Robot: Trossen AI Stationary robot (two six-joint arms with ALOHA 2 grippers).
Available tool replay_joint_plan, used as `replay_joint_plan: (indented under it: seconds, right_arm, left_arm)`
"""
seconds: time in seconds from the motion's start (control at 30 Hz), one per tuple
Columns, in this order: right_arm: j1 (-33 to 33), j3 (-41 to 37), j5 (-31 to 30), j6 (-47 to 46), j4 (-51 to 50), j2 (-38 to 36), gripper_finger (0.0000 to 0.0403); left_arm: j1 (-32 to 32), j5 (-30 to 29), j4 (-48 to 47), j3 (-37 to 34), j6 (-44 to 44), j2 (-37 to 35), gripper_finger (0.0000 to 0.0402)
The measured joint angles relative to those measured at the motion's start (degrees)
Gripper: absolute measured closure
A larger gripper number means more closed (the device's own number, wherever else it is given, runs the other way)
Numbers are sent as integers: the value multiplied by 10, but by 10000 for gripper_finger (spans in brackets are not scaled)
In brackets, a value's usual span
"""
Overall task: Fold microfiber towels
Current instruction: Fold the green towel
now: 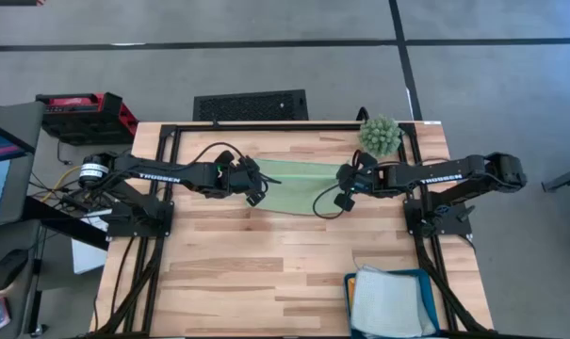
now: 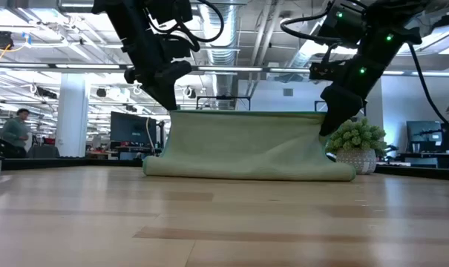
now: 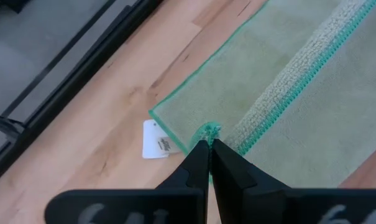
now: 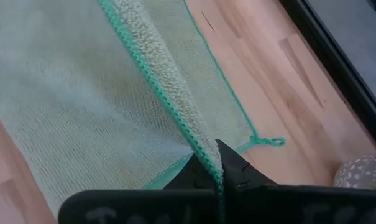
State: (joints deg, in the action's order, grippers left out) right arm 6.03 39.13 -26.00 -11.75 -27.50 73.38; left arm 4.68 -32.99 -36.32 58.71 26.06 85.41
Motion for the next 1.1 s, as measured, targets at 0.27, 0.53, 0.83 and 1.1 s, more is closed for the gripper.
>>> replay_joint_plan:
  seconds: [0.27,0.53,0.83,1.1]
  right_arm:
    - [12,-2,1,3,-8,1,397]
    - [13,-2,6,2,-14,3,396]
    - [13,-1,21,-2,-5,30,384]
    - [13,-1,19,-2,-5,79,370]
  left_arm:
    - [23,19,81,-29,-69,33,401]
    - [40,30,109,-26,-90,59,401]
    - [49,35,114,-26,-80,57,401]
    - [54,40,116,-26,-80,57,401]
